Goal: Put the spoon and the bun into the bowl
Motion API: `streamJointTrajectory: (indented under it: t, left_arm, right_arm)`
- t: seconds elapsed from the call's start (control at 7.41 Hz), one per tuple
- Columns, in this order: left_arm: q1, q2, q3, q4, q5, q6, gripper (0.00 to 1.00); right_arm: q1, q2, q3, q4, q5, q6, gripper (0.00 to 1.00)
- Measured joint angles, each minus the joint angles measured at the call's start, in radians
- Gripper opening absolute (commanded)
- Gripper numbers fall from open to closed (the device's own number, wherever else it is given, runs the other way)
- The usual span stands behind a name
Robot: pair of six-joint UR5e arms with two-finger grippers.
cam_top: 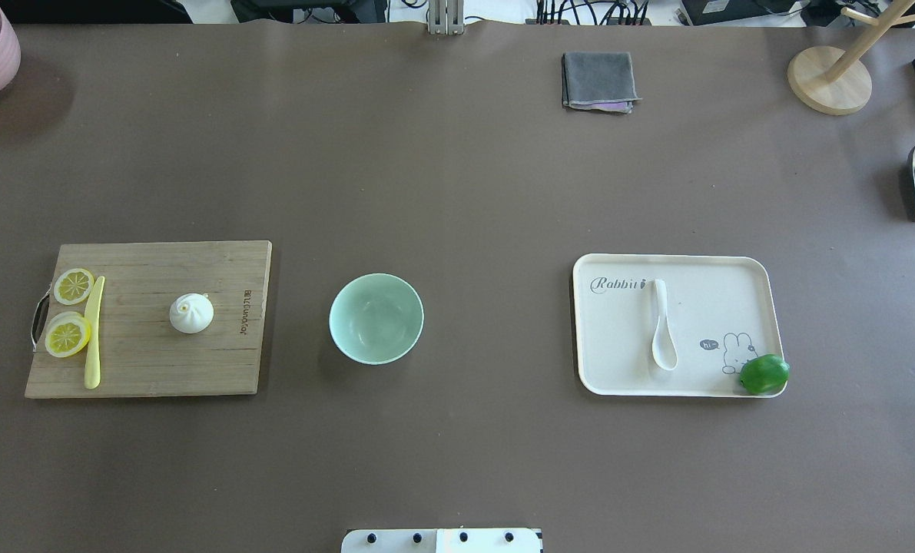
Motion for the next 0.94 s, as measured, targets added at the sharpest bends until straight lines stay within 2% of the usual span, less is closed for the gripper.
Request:
streamJointTrajectory:
  t: [0.54, 0.67, 0.94]
  left_arm:
    - [0.001, 0.004, 0.0, -0.012, 0.0, 0.001, 0.98]
    - [0.005, 0.007, -0.002, -0.025, 0.001, 0.002, 0.98]
    - [0.015, 0.004, -0.014, -0.064, 0.0, 0.001, 0.98]
  right_arm:
    - [-0.001, 0.0, -0.001, 0.031, 0.021, 0.003, 1.0]
    - [-0.002, 0.0, -0.002, 0.081, 0.06, 0.004, 1.0]
    - [-0.002, 0.0, -0.001, 0.299, 0.126, 0.017, 1.0]
